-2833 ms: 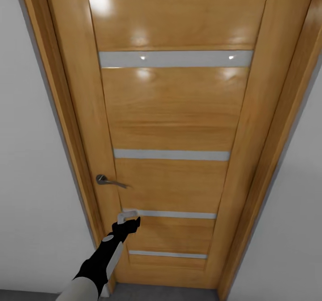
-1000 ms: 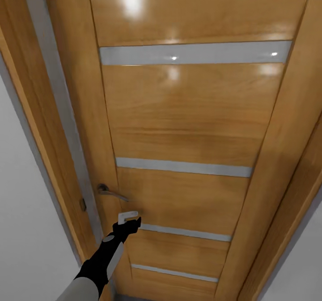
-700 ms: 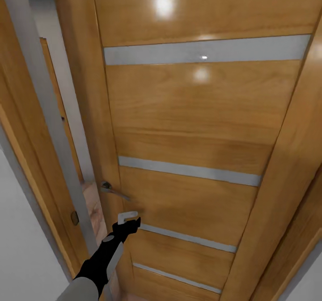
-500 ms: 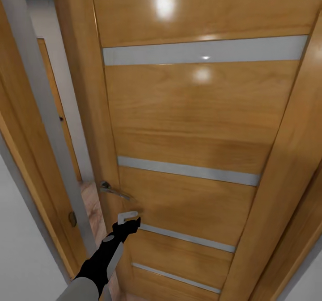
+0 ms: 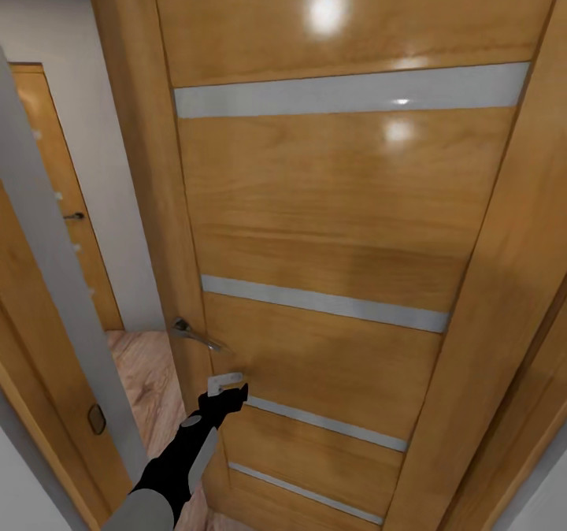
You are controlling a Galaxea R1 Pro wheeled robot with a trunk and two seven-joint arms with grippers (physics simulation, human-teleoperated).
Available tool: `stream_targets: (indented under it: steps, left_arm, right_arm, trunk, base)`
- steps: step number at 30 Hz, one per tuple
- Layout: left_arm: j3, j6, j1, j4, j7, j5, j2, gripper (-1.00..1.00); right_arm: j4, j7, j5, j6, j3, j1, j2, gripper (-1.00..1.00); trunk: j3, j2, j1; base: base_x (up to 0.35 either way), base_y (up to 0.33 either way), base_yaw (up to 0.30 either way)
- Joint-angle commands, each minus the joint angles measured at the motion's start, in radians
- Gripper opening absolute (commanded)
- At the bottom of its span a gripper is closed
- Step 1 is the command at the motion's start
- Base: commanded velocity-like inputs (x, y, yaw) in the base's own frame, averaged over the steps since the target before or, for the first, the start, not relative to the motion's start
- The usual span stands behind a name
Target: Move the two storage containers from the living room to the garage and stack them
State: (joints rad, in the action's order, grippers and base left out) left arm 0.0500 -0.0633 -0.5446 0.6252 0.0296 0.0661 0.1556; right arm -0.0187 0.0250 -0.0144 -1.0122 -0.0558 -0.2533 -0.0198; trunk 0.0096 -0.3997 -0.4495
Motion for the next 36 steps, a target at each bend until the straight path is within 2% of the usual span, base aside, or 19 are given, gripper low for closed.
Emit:
stream_targets:
  steps: [1, 8, 15, 29, 36]
  left_arm:
    - [0.002, -0.006, 0.000, 0.002, 0.000, 0.008, 0.001, 1.00]
    - [0.001, -0.007, 0.000, 0.002, 0.000, 0.007, 0.001, 1.00]
    - [0.002, -0.007, 0.000, 0.002, 0.000, 0.007, 0.002, 1.00]
    - [0.001, -0.006, 0.000, 0.001, 0.000, 0.006, 0.001, 1.00]
    - [0.001, -0.006, 0.000, 0.001, 0.000, 0.006, 0.001, 1.00]
  right_arm:
    - [-0.001, 0.003, -0.002, -0.003, -0.006, 0.000, 0.000, 1.00]
    - [-0.001, 0.003, -0.001, -0.003, -0.006, 0.000, 0.000, 1.00]
    - [-0.001, 0.003, -0.001, -0.003, -0.006, 0.000, 0.000, 1.00]
    - [-0.001, 0.003, -0.002, -0.003, -0.006, 0.000, 0.000, 1.00]
    - [-0.001, 0.003, -0.002, -0.003, -0.006, 0.000, 0.000, 1.00]
  trunk:
    - [0.000, 0.000, 0.000]
    - [0.001, 0.000, 0.000]
    - [0.006, 0.000, 0.000]
    - [0.014, 0.000, 0.000]
    - [0.016, 0.000, 0.000]
  base:
    - [0.013, 0.002, -0.006]
    - [0.140, 0.103, -0.019]
    - [0.218, 0.169, -0.168]
    - [0.095, 0.007, -0.140]
    - [0.011, 0.000, -0.037]
